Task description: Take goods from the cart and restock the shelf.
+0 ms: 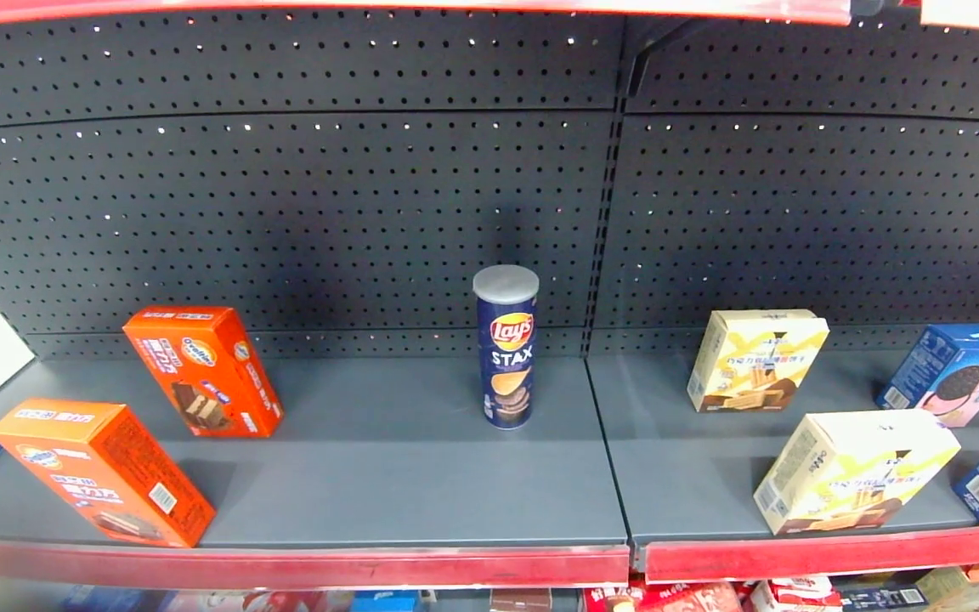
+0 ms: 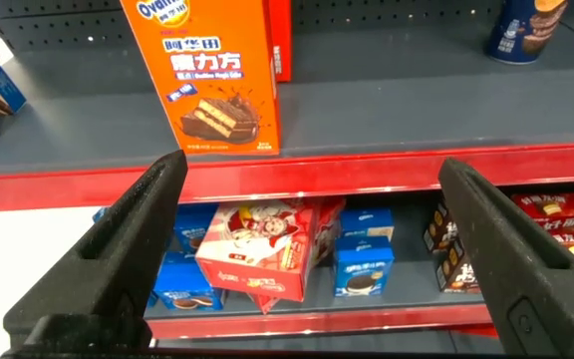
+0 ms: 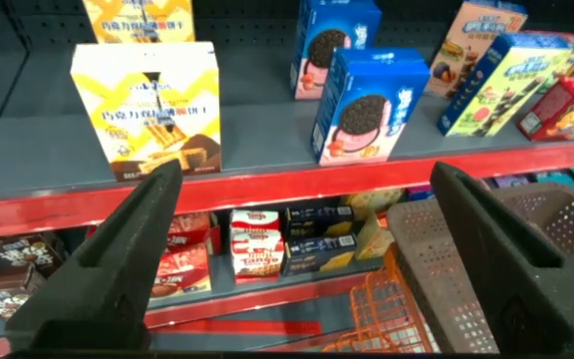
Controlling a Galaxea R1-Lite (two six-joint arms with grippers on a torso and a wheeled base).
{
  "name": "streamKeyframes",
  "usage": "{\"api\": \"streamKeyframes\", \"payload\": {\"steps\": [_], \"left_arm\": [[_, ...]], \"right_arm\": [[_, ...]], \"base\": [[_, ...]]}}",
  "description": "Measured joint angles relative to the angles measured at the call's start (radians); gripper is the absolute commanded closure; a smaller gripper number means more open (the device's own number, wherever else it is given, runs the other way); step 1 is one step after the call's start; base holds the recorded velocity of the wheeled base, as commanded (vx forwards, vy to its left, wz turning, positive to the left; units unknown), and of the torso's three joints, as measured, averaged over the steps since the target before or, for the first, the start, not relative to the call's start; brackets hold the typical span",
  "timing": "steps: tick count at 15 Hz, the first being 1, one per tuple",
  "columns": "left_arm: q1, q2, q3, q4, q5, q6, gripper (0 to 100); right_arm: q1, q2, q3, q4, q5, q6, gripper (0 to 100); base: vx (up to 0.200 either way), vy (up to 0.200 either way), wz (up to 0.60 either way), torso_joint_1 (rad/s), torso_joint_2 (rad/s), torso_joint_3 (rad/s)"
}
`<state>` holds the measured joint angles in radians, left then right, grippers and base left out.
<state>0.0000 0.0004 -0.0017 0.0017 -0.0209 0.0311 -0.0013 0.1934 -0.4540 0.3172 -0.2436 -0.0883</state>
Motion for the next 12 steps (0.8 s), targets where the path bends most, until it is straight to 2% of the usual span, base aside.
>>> {"api": "streamKeyframes", "payload": {"steps": [7,8,12], "left_arm": [[0.0,0.0,0.0,0.0,0.0,0.0,0],[0.0,0.0,0.0,0.0,0.0,-0.001,0],[0.0,0.0,0.0,0.0,0.001,-0.001,0]], "right_arm": [[0.025,-0.004,-0.001,0.0,0.003,0.0,0],[0.025,-0.004,-0.001,0.0,0.008,-0.001,0],[0.013,-0.005,0.008,-0.005,0.012,-0.002,0]], "base": [[0.0,0.0,0.0,0.003,-0.01,-0.004],[0.2,0.0,0.0,0.002,0.0,0.007],[0.0,0.0,0.0,0.0,0.0,0.0]]}}
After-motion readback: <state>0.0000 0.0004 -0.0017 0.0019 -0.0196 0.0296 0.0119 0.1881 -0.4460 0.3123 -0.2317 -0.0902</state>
